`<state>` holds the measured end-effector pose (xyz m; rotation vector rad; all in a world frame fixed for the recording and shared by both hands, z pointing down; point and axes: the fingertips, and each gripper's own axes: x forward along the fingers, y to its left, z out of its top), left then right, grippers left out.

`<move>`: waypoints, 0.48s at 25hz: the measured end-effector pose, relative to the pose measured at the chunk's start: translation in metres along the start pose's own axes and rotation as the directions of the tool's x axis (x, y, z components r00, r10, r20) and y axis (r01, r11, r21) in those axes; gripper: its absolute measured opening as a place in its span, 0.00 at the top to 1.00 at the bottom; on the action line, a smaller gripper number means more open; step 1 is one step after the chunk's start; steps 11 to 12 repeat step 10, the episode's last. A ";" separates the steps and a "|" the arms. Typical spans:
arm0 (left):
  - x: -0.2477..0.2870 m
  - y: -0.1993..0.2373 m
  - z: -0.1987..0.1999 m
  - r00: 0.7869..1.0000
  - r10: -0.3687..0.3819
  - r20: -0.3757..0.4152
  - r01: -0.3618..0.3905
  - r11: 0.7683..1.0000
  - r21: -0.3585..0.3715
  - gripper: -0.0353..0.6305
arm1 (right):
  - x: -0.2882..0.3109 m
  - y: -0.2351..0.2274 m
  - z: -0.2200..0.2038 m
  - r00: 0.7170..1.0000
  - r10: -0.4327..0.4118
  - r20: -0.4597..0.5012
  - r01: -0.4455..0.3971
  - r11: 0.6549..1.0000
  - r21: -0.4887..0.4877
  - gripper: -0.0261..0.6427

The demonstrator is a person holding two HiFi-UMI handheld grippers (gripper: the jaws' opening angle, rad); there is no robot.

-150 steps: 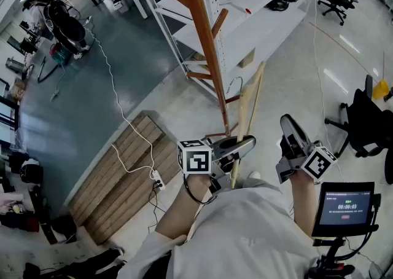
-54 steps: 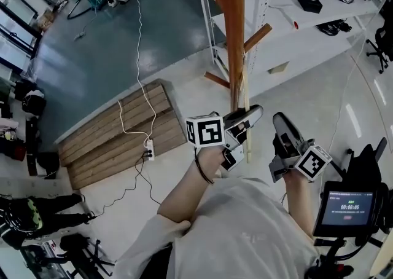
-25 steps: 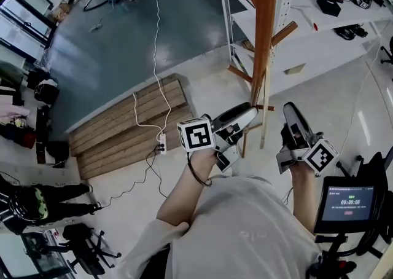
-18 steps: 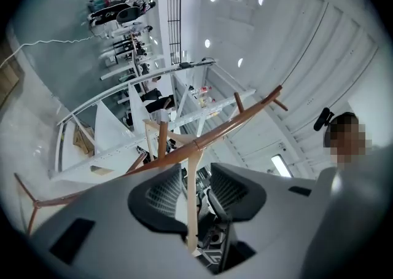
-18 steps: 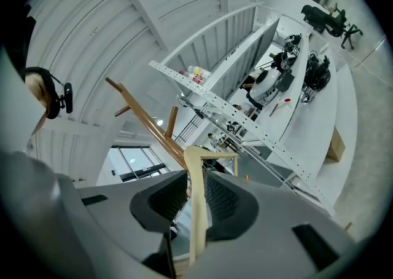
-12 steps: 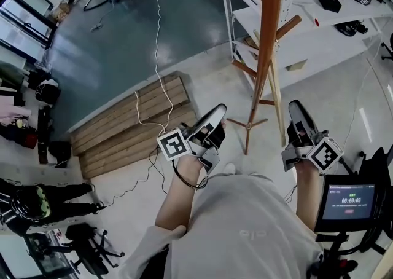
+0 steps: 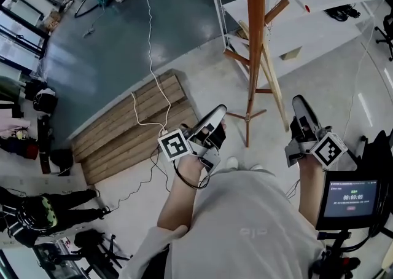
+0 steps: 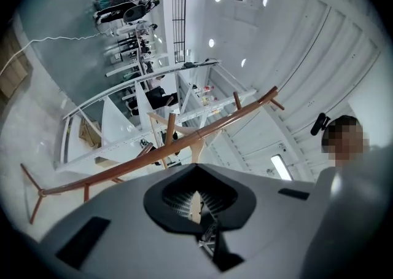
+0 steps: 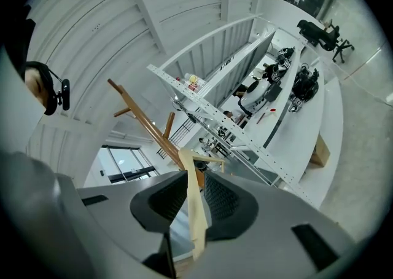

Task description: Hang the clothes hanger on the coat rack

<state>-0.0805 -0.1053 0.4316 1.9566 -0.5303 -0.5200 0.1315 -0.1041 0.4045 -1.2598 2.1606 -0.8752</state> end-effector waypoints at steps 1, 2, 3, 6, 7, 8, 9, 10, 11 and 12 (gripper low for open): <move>0.003 0.004 -0.003 1.000 0.018 -0.016 -0.018 1.000 0.007 0.94 | -0.002 -0.003 0.002 1.000 -0.008 0.005 0.008 1.000 0.000 0.82; 0.005 0.007 -0.006 0.999 0.037 -0.030 -0.036 0.999 0.017 0.94 | -0.004 -0.005 0.003 1.000 -0.015 0.009 0.015 1.000 0.001 0.82; 0.006 0.009 -0.009 0.998 0.047 -0.039 -0.047 0.999 0.020 0.94 | -0.007 -0.007 0.005 1.000 -0.023 0.014 0.023 1.000 0.001 0.82; 0.011 0.007 -0.014 0.999 0.028 -0.041 -0.028 0.999 -0.018 0.94 | -0.017 -0.009 0.008 0.999 -0.043 0.028 0.043 0.999 0.000 0.82; 0.012 0.006 -0.015 0.999 0.021 -0.041 -0.022 0.999 -0.028 0.94 | -0.020 -0.009 0.009 0.998 -0.048 0.031 0.048 0.999 0.001 0.82; 0.013 0.005 -0.016 0.999 0.017 -0.043 -0.018 0.999 -0.032 0.94 | -0.022 -0.008 0.009 0.998 -0.050 0.033 0.050 0.999 0.001 0.82; 0.014 0.003 -0.018 0.999 0.015 -0.046 -0.016 0.999 -0.033 0.94 | -0.024 -0.007 0.010 0.998 -0.050 0.035 0.050 0.999 -0.001 0.82; 0.015 0.002 -0.019 0.999 0.013 -0.049 -0.015 0.999 -0.033 0.94 | -0.026 -0.006 0.011 0.998 -0.049 0.037 0.049 0.999 -0.003 0.82; 0.015 0.002 -0.019 0.999 0.013 -0.049 -0.015 0.999 -0.033 0.94 | -0.026 -0.006 0.011 0.998 -0.049 0.037 0.049 0.999 -0.003 0.82; 0.015 0.002 -0.019 0.999 0.013 -0.049 -0.015 0.999 -0.033 0.94 | -0.026 -0.006 0.011 0.998 -0.049 0.037 0.049 0.999 -0.003 0.82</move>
